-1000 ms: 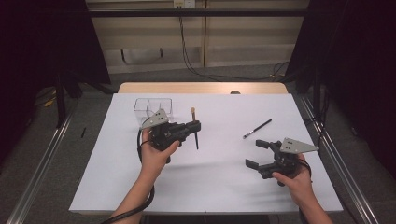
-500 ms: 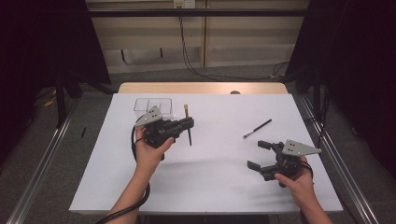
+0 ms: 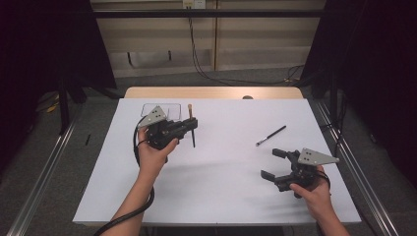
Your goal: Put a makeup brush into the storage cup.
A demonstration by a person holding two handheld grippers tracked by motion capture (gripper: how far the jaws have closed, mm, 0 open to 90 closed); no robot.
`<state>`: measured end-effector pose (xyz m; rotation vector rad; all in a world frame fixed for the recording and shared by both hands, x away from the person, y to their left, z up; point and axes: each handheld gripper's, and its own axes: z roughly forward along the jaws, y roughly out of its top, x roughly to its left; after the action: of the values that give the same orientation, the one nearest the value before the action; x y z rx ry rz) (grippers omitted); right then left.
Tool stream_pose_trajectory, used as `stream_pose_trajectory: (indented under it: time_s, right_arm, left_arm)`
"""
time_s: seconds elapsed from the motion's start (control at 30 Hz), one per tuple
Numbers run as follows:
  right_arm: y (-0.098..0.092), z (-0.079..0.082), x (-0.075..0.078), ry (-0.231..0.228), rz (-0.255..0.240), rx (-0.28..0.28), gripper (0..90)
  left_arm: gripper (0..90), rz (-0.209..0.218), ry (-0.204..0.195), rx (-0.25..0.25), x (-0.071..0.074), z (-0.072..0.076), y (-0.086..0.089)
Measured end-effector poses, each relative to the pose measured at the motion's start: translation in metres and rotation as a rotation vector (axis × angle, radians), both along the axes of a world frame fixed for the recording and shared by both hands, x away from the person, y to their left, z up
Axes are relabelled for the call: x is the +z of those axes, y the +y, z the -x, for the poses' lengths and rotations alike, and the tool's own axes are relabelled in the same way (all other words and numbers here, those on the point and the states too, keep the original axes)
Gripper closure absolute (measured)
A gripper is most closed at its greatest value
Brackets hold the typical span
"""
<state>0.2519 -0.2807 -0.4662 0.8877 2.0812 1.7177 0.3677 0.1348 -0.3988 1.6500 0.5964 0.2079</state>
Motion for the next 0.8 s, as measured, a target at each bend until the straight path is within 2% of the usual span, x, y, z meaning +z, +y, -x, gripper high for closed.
stream_pose_trajectory:
  time_s: [0.23,0.8]
  right_arm:
    - [0.0,0.0,0.001,-0.007,0.002,-0.001,4.9]
    - [0.0,0.001,0.001,-0.012,0.007,0.0,4.9]
  left_arm:
    - [83.0,-0.012,-0.002,0.028,0.002,-0.006,0.004]
    - [83.0,-0.012,0.003,0.074,0.008,-0.022,0.011]
